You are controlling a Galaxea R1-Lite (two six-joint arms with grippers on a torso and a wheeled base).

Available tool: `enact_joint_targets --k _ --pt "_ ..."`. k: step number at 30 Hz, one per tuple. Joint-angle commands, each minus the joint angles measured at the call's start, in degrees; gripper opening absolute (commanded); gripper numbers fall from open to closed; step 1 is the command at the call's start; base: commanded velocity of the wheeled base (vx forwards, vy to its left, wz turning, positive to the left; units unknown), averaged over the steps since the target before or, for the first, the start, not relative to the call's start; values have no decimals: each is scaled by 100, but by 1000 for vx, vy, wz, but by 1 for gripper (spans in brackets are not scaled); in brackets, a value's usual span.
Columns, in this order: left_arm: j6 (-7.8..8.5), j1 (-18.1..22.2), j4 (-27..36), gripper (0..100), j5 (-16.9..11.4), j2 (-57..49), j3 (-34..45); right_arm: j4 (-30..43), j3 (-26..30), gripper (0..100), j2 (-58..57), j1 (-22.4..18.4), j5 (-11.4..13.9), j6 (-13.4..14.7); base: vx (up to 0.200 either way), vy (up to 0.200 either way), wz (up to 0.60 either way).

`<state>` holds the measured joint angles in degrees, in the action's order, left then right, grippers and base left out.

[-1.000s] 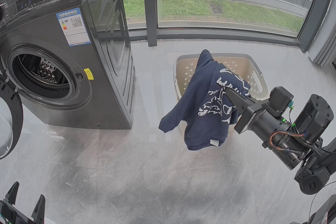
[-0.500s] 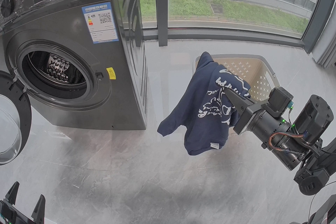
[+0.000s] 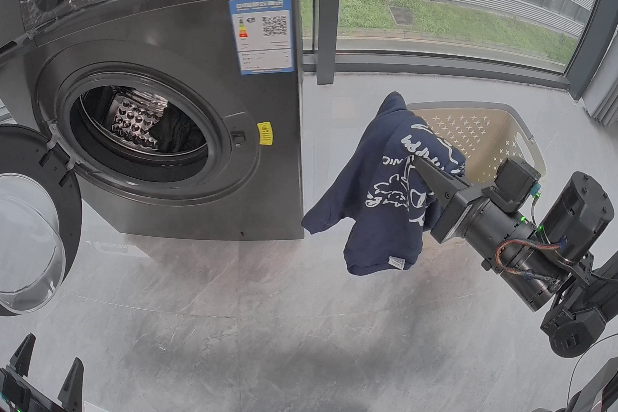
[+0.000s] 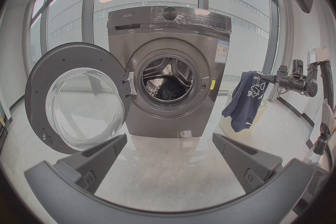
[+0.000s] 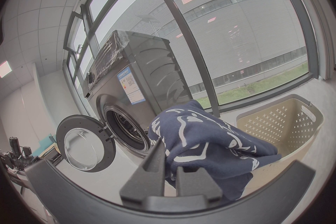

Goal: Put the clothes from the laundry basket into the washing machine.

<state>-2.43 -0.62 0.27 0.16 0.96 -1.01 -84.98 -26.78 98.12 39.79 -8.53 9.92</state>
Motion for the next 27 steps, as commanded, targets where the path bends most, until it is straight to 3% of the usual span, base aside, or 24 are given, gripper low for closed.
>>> enact_joint_targets --k 1,8,17,23,27 --pt "5 1 0 100 2 9 84 -1 42 0 14 2 1 1 0 200 0" --pt "-4 -8 0 100 2 27 84 -1 6 0 5 -6 1 10 0 29 0" --pt "-4 -8 0 100 2 27 84 -1 6 0 14 -42 1 10 -200 0 0" --pt "-12 -8 0 100 2 36 92 -10 24 0 49 -42 1 10 0 0 0" --pt "-12 -8 0 100 2 36 92 -10 15 0 67 -42 1 10 0 200 0"
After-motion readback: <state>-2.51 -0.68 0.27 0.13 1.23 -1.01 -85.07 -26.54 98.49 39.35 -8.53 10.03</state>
